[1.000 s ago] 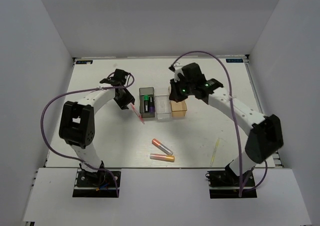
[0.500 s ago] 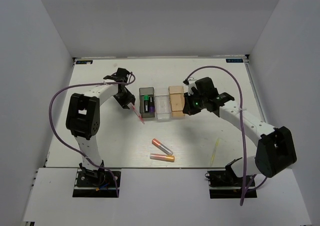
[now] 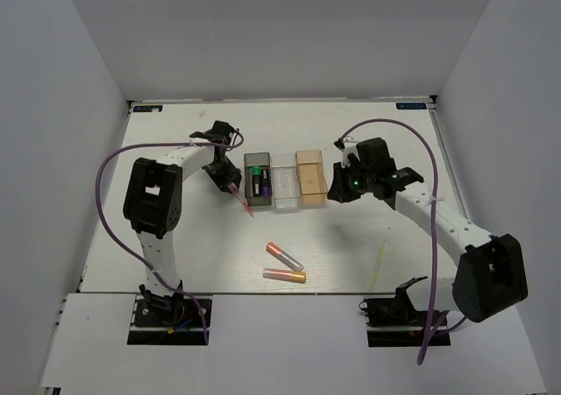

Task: Sort the stationery into containers
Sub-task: Grab a piece of stationery with the left arm, then place the stationery into the container, then grab a piece of stationery with the right arm, then place the stationery into the container, then grab a piece of stationery with the left arm, then place the stationery into the container

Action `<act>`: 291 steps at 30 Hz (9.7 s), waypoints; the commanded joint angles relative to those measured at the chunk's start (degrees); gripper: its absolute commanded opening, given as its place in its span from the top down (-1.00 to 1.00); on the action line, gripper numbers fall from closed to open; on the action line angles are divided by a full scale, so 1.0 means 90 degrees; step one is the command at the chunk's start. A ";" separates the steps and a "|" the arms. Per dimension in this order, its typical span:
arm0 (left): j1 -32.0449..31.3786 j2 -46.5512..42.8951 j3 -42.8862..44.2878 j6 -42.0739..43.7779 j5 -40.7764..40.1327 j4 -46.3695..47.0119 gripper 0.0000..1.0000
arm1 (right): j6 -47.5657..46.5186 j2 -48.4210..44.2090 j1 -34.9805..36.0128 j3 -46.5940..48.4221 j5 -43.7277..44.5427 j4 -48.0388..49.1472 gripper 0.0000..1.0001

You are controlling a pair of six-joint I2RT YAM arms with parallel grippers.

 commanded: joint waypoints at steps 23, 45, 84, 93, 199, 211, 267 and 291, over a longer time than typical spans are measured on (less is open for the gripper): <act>0.0010 -0.0327 -0.1203 0.0265 -0.0396 -0.0511 0.72 | -0.0218 -0.0765 -0.0735 -0.0133 -0.0504 -0.0424 0.00; -0.1159 -0.1503 0.1119 0.2091 -0.0113 -0.0561 1.00 | -0.1947 -0.0804 -0.1536 -0.0562 -0.0192 -0.1352 1.00; -0.2479 -0.3509 -0.1023 0.2453 -0.0347 0.0494 -0.56 | -0.2025 -0.0091 -0.2268 -0.0376 0.0394 -0.4312 -0.13; -0.2499 -0.5834 -0.3301 0.2307 -0.0435 0.0436 -0.83 | -0.1234 0.0551 -0.2258 -0.0670 0.0629 -0.3609 -0.16; -0.3621 -0.6089 -0.4495 0.0988 -0.1186 0.0699 -0.70 | 0.1033 0.5064 0.0065 0.6145 -0.0154 -0.0961 0.88; -0.4208 -0.5279 -0.4046 0.3223 -0.0681 0.1060 -0.40 | 0.0602 0.5271 0.0320 0.6313 -0.0132 -0.1596 -0.09; -0.6112 -0.1597 -0.3519 0.6193 -0.0464 0.1530 0.99 | -0.1009 -0.0325 -0.3918 0.0317 -0.3335 -0.1704 0.28; -0.3672 -0.1364 0.1164 0.3715 0.0532 0.1763 0.99 | -0.2093 -0.1018 -0.4221 -0.0377 -0.2984 -0.1782 1.00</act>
